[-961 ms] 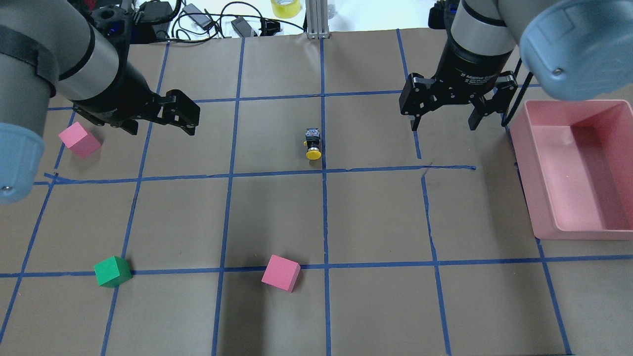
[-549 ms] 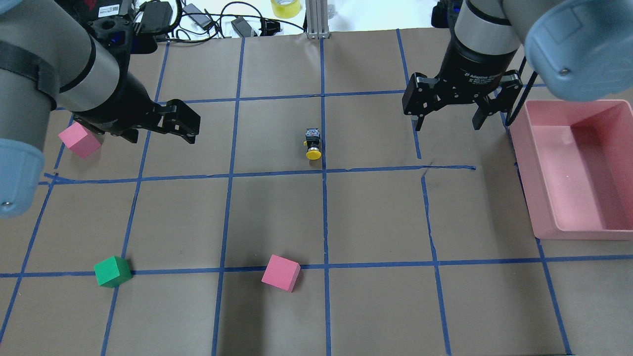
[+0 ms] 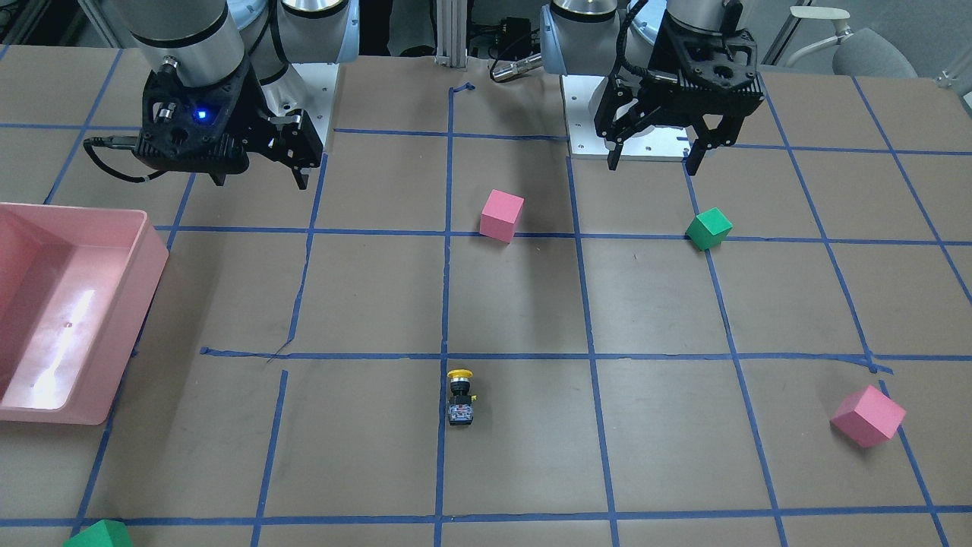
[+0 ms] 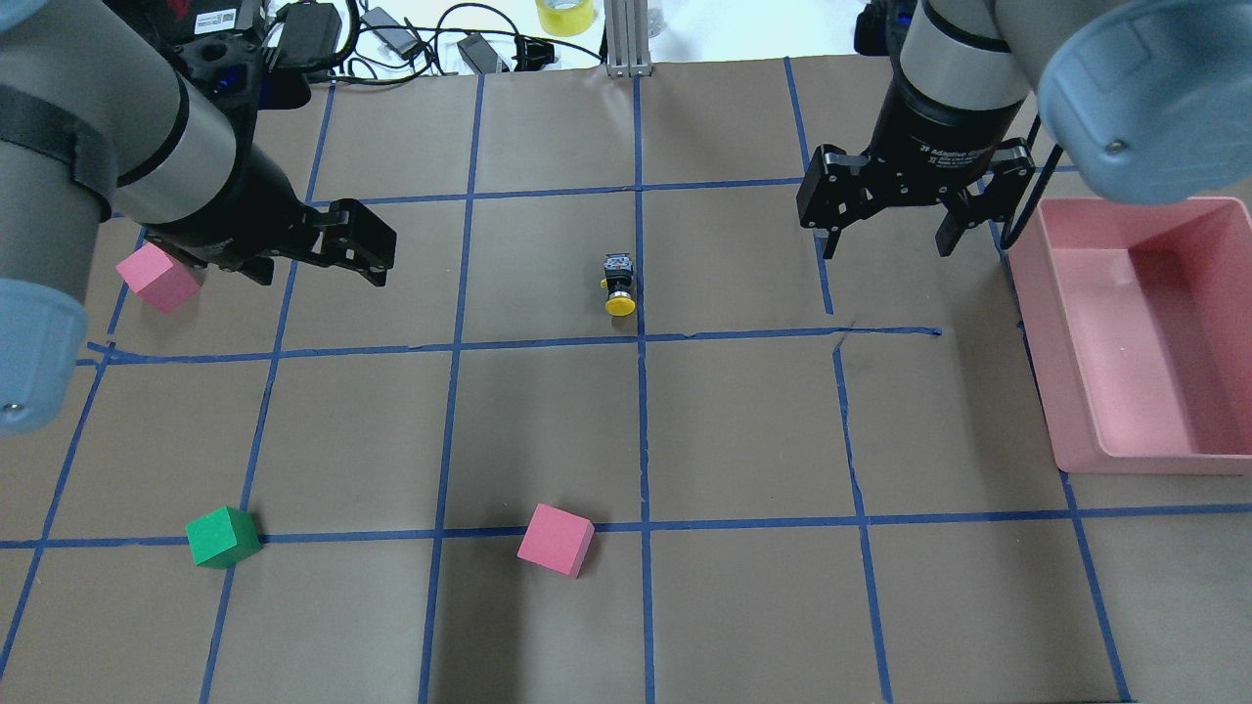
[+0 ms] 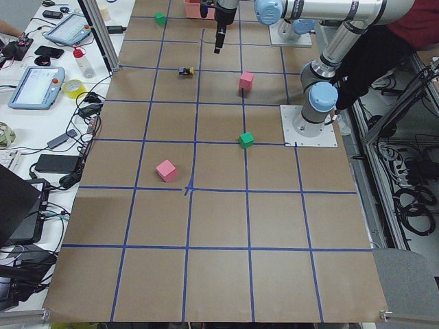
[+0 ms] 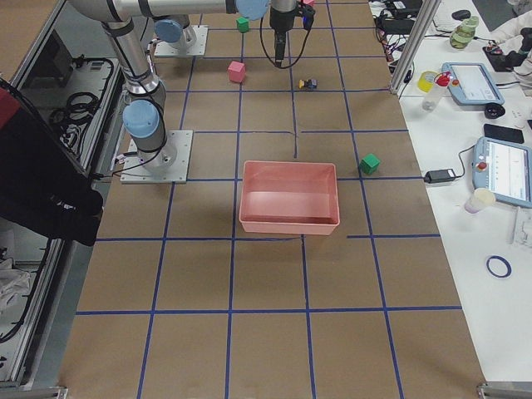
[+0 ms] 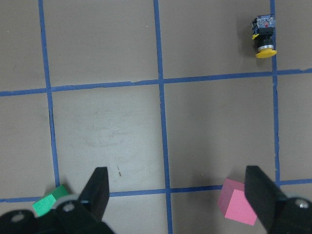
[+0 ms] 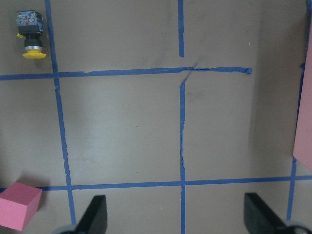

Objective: Align button upright
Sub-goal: 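Swing the left arm over and position its gripper above the lying button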

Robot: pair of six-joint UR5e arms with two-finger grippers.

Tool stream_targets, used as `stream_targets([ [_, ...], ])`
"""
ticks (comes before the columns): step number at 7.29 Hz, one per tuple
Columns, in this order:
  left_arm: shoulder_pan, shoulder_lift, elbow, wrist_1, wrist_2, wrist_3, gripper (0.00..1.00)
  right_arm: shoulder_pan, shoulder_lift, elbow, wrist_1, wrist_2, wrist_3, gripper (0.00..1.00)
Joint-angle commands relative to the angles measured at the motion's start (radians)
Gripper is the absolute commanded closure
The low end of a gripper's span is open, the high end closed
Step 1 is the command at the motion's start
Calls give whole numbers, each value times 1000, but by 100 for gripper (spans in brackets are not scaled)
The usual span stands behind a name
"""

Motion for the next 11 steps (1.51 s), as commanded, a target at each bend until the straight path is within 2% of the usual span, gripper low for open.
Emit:
stream_targets([
  [1, 0, 0, 0, 0, 0, 0, 0, 0, 0, 1, -4, 0, 1, 0],
  [5, -1, 0, -1, 0, -3, 0, 0, 0, 0, 1, -7, 0, 1, 0],
  [9, -15, 2, -59, 20, -18, -21, 0, 0, 2, 3, -7, -3, -14, 0],
  [10, -27, -4, -84, 75, -56, -26, 0, 0, 2, 12, -1, -3, -17, 0],
  [11, -38, -6, -119, 145, -52, -14, 0, 0, 2, 12, -3, -2, -55, 0],
])
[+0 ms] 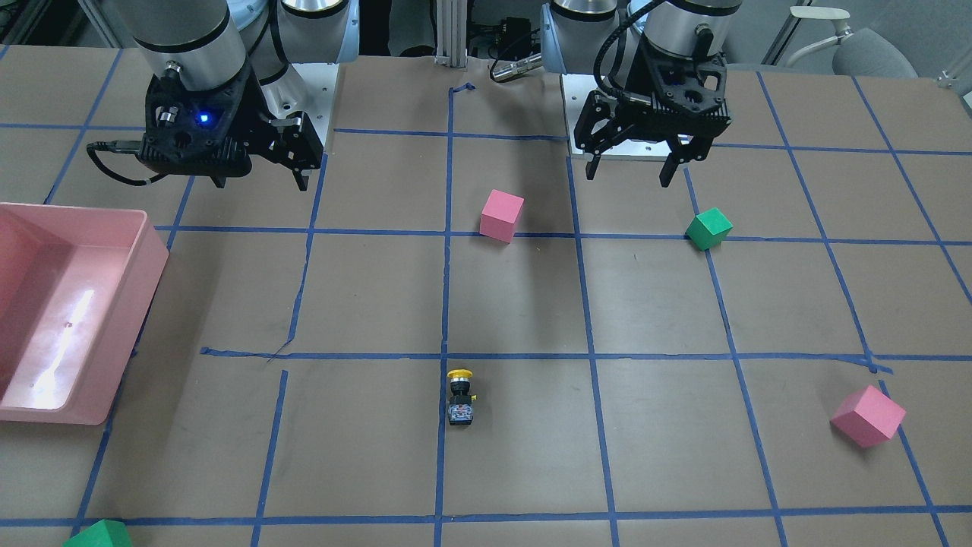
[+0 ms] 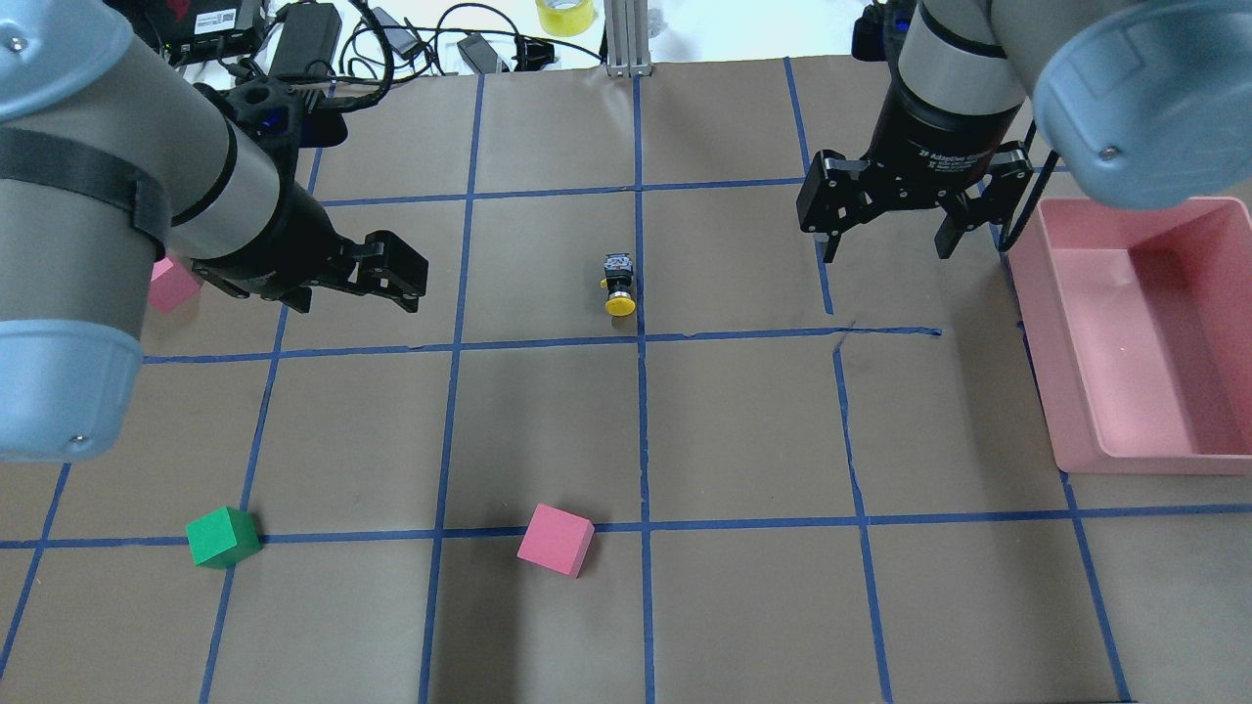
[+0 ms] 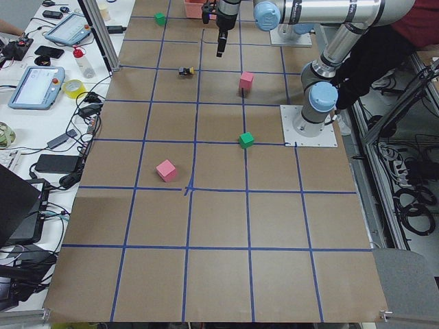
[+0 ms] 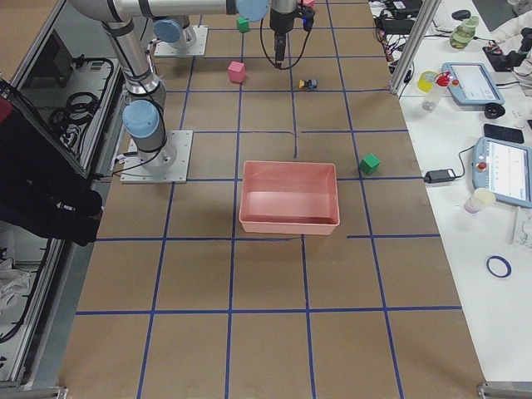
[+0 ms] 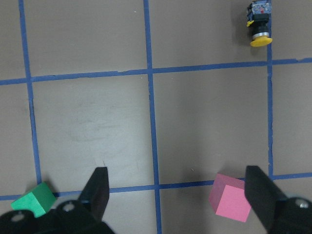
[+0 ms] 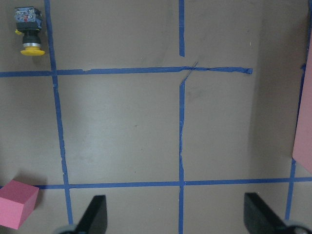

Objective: Align button upright
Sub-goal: 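Swing the left arm over and position its gripper above the lying button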

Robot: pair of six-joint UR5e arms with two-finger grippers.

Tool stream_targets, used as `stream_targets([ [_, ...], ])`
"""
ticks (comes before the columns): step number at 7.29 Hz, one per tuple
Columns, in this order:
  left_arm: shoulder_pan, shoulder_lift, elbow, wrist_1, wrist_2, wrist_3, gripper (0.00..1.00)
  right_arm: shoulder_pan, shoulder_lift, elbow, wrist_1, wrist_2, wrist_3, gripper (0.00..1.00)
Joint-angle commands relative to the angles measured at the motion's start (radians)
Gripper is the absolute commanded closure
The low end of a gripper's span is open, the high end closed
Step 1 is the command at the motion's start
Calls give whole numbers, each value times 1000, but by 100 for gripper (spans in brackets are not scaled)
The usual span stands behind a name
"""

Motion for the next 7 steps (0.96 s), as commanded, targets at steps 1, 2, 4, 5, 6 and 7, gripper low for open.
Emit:
stream_targets([
  [1, -13, -23, -17, 114, -10, 42, 0, 0, 0, 3, -1, 0, -37, 0],
  [2, -5, -52, 14, 127, -10, 61, 0, -2, 0, 3, 2, -3, -38, 0],
  [4, -10, -92, 107, 127, -22, 52, 0, -3, 2, 3, 1, -28, -50, 0],
  [5, -25, -107, 91, 130, -22, 36, 0, -3, 2, 3, -2, -30, -64, 0],
  [6, -72, -123, 74, 157, -18, 27, 0, -3, 2, 3, -2, -52, -67, 0],
  [7, -141, -141, 40, 267, -6, -43, 0, -3, 2, 3, -4, -56, -67, 0],
])
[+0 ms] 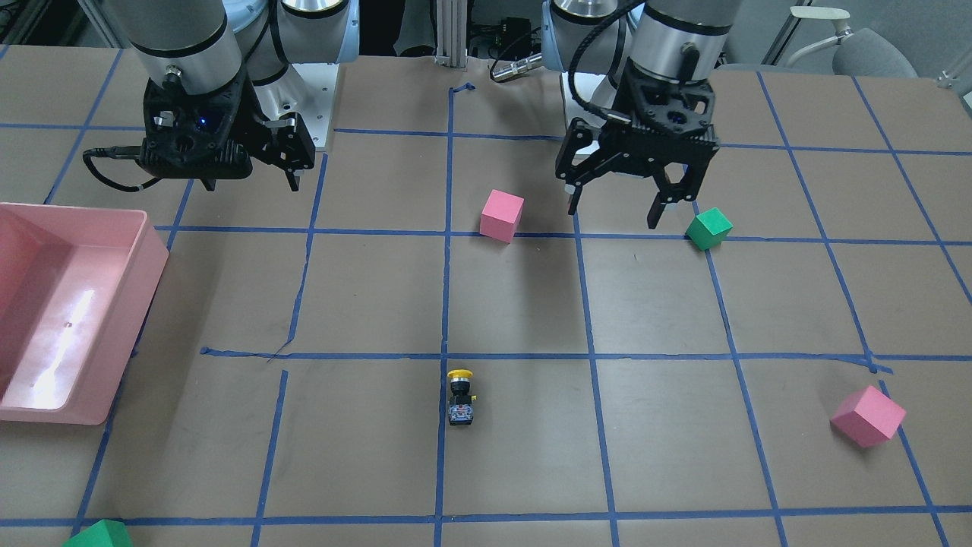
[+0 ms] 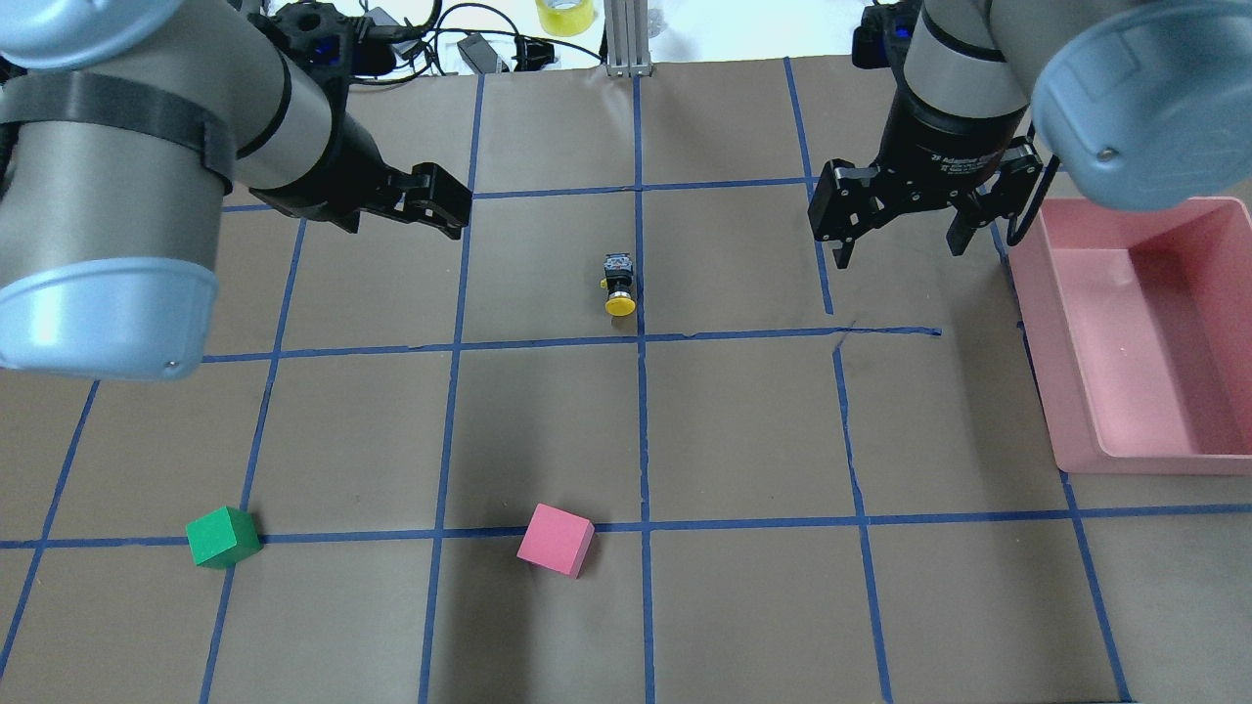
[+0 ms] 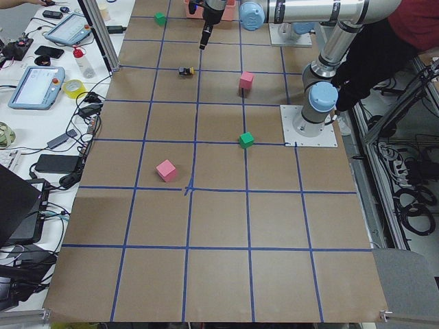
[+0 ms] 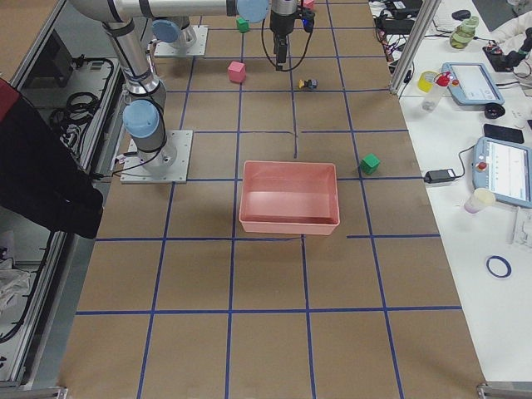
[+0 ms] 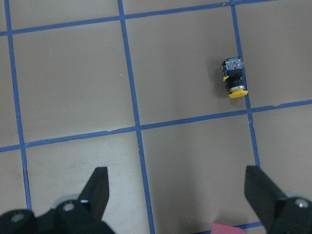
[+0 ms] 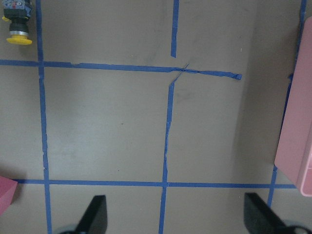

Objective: Align button upright
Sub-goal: 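Swing the left arm over and position its gripper above the lying button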

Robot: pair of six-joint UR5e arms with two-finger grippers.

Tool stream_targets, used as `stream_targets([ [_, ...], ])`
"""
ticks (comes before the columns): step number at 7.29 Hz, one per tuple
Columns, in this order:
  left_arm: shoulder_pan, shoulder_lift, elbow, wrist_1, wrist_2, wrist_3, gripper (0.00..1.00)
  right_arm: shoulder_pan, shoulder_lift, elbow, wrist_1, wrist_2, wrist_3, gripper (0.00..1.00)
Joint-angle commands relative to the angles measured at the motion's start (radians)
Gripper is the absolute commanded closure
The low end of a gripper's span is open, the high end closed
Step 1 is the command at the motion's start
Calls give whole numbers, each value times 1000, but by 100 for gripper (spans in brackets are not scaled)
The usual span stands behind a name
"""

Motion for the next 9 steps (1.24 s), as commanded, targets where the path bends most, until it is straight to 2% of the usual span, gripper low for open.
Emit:
stream_targets([
  [1, -128, -51, -85, 214, 73, -173, 0, 0, -2, 0, -2, -9, -3, 0],
  [4, -267, -186, -217, 585, 170, -432, 0, 1, -2, 0, -3, -8, -3, 0],
  [5, -293, -240, -241, 717, 178, -447, 2, 1, -2, -5, -3, -6, -3, 0],
  [7, -365, -382, -272, 956, 281, -463, 4, 3, -2, -5, -3, -3, -3, 0],
  [9, -386, -516, -283, 1167, 307, -464, 7, 5, -2, -3, -2, 5, -2, 0],
])
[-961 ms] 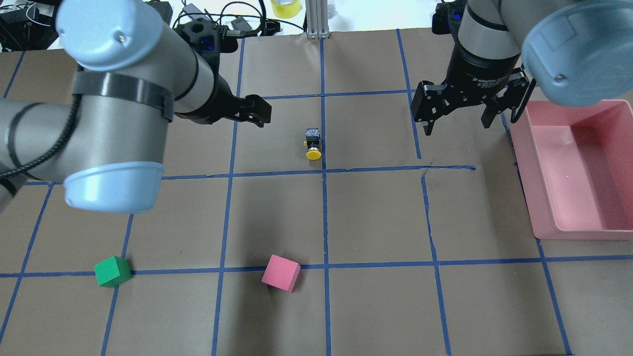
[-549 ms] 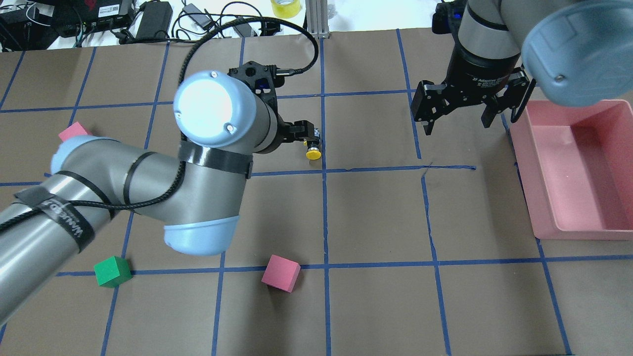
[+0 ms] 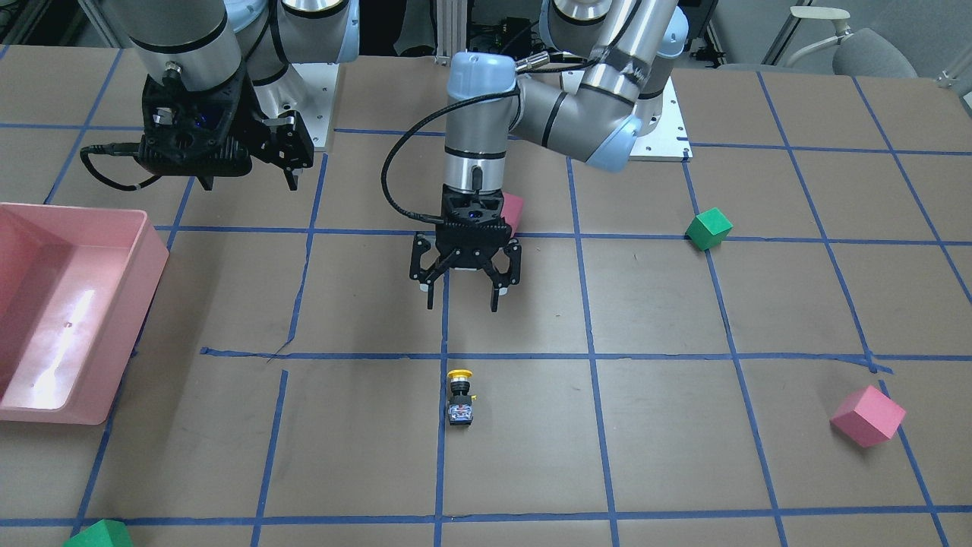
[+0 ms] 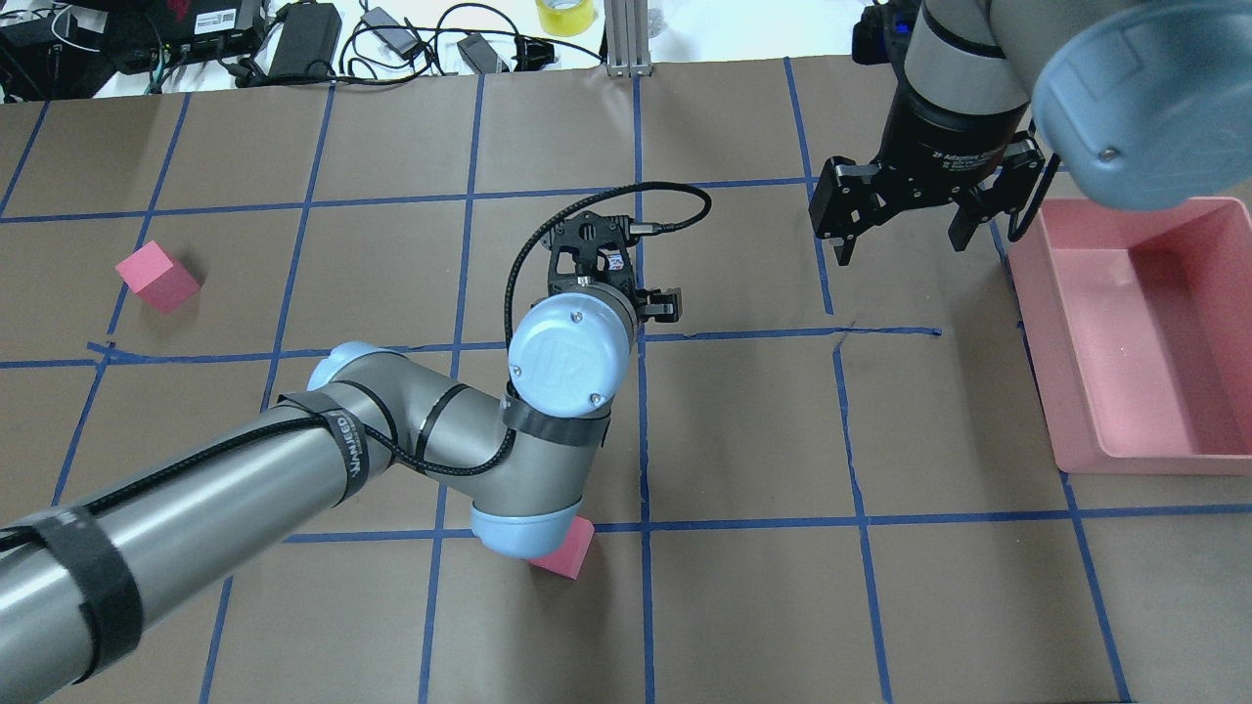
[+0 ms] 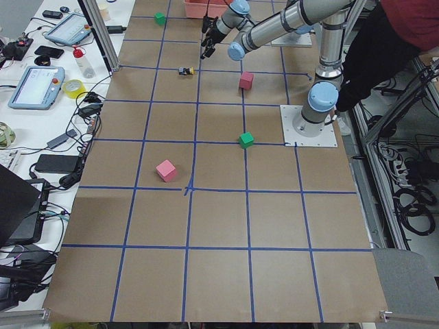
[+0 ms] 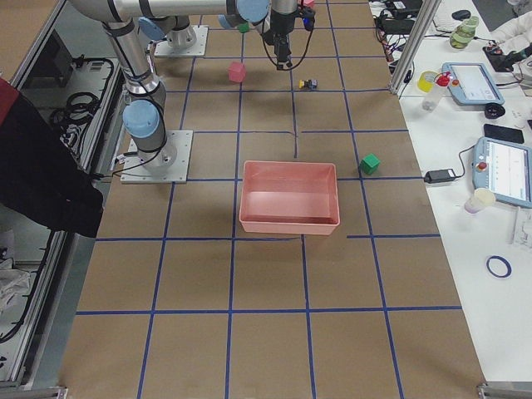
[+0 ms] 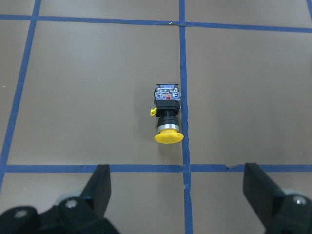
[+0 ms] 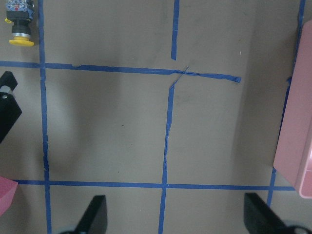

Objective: Align button upright
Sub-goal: 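Swing the left arm over and position its gripper above the lying button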

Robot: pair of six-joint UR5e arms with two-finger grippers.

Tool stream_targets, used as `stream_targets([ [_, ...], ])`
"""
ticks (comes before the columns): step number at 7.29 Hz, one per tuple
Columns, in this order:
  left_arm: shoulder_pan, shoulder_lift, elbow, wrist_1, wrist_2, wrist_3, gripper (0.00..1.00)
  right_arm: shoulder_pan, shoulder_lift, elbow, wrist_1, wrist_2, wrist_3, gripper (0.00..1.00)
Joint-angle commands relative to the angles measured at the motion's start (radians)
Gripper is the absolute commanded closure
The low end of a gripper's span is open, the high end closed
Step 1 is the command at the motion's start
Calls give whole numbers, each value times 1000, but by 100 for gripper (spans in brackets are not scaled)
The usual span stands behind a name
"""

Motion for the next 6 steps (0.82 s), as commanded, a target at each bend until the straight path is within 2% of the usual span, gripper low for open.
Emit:
stream_targets([
  [1, -37, -142, -10, 218, 23, -2, 7, 1, -2, -3, 1, -3, -1, 0],
  [3, -46, -233, -11, 355, 55, 18, 7, 1, -2, -3, 1, 2, -1, 0],
  [6, -46, -310, -13, 464, 57, 61, 7, -1, -2, -3, 1, 0, 1, 0],
])
